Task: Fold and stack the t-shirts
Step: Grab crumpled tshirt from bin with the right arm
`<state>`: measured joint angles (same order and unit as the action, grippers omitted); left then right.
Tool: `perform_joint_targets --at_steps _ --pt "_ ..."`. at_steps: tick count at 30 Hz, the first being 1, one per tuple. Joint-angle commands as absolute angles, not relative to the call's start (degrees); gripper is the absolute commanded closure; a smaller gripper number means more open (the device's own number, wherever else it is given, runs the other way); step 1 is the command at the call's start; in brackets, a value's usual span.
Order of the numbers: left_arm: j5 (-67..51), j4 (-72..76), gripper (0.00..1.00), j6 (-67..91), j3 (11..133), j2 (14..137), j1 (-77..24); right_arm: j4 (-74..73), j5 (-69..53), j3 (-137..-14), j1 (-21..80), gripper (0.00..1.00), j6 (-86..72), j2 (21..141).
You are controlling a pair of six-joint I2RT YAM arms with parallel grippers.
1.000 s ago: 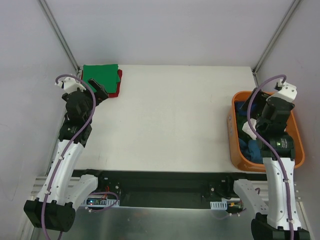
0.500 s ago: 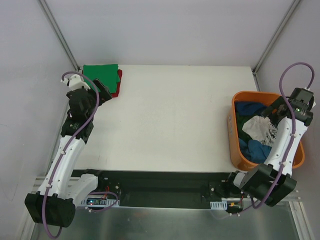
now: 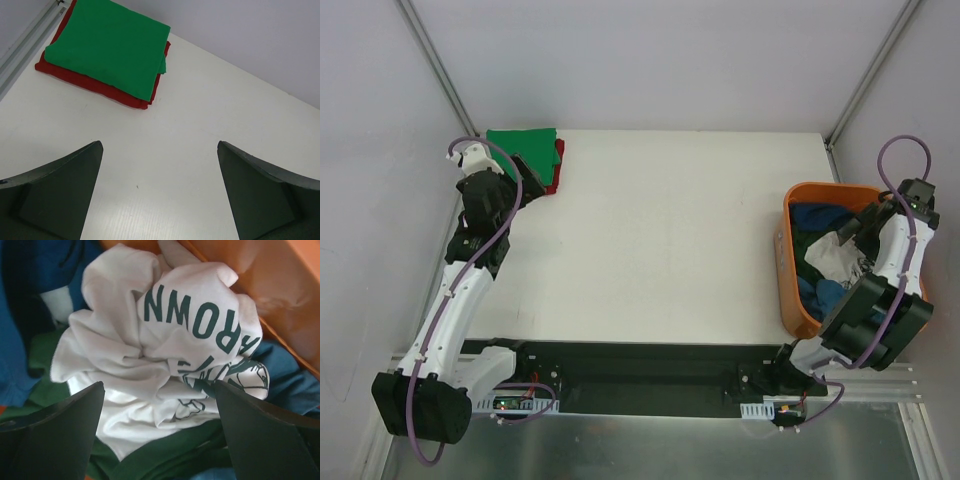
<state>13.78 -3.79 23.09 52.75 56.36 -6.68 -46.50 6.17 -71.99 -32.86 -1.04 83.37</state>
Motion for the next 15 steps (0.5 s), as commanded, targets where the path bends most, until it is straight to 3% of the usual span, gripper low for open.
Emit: perform_joint_targets --at_steps 1,7,10,11,13,14,15 --pt "15.29 -3.08 0.01 22.41 55.98 56.78 -6.59 -43.51 9.30 -69.97 -33.13 0.05 -1.58 84.63" --pt "15.82 -3.43 0.01 23.11 57.13 56.78 -6.59 -40.26 12.22 -67.42 -33.13 0.14 -0.44 87.10" --pt "16.26 -3.51 0.01 23.64 57.13 55.99 -6.59 -38.41 9.94 -66.45 -33.13 0.38 -0.35 87.45" --pt "16.26 -3.52 0.01 23.73 57.13 55.81 -6.59 -37.97 9.32 -66.10 -33.13 0.53 0.95 87.36" --pt "16.87 -3.52 0.01 23.73 56.95 55.37 -6.59 -36.48 7.92 -66.18 -33.13 0.69 1.32 86.66" --pt "16.87 -3.60 0.01 23.90 56.87 55.28 -6.59 -36.21 7.30 -66.18 -33.13 0.85 1.58 86.40" --pt "16.87 -3.69 0.01 23.91 56.78 54.94 -6.59 -36.30 6.77 -66.96 -33.13 0.93 1.84 85.96"
